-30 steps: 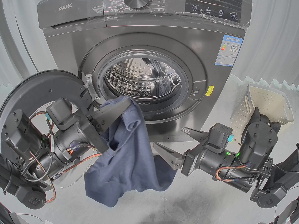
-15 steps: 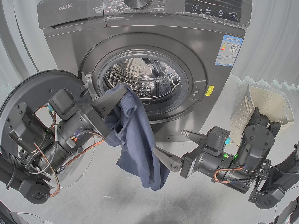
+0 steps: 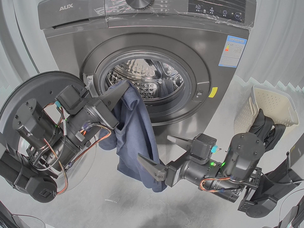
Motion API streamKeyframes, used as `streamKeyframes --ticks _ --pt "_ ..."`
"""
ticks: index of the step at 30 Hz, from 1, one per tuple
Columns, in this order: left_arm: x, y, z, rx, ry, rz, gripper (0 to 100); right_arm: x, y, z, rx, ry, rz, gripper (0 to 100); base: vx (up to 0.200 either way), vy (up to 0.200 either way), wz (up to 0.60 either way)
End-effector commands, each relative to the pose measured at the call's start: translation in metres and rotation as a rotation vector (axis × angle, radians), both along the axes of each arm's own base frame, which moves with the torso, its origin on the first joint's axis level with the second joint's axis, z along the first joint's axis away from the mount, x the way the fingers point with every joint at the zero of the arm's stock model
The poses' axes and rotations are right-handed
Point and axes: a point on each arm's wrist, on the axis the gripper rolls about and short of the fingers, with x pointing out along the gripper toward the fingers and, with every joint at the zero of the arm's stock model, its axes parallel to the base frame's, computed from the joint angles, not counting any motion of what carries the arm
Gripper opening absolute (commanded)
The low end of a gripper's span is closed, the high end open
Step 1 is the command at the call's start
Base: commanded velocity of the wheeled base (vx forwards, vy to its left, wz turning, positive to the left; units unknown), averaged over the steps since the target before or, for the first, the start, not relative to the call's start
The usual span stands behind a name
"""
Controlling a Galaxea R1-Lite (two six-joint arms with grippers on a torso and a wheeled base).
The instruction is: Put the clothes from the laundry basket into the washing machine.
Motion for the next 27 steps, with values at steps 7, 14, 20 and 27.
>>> streamKeyframes --ticks 7,14,20,27 --pt "0.011 0.001 -0.002 -0.001 0.005 0.029 0 0.0 0.048 -0.022 0.018 -0.013 0.101 100 0.0 0.0 0.0" --pt "0.013 0.004 -0.001 -0.005 0.0 0.045 0 0.017 0.066 -0.032 0.033 -0.027 0.106 100 0.0 0.0 0.0" --pt "0.013 0.004 0.0 -0.006 -0.001 0.043 0 0.038 0.075 -0.033 0.041 -0.074 0.072 100 0.0 0.0 0.0" --pt "0.012 0.004 0.0 -0.006 -0.002 0.042 0 0.047 0.077 -0.028 0.059 -0.091 0.069 100 0.0 0.0 0.0"
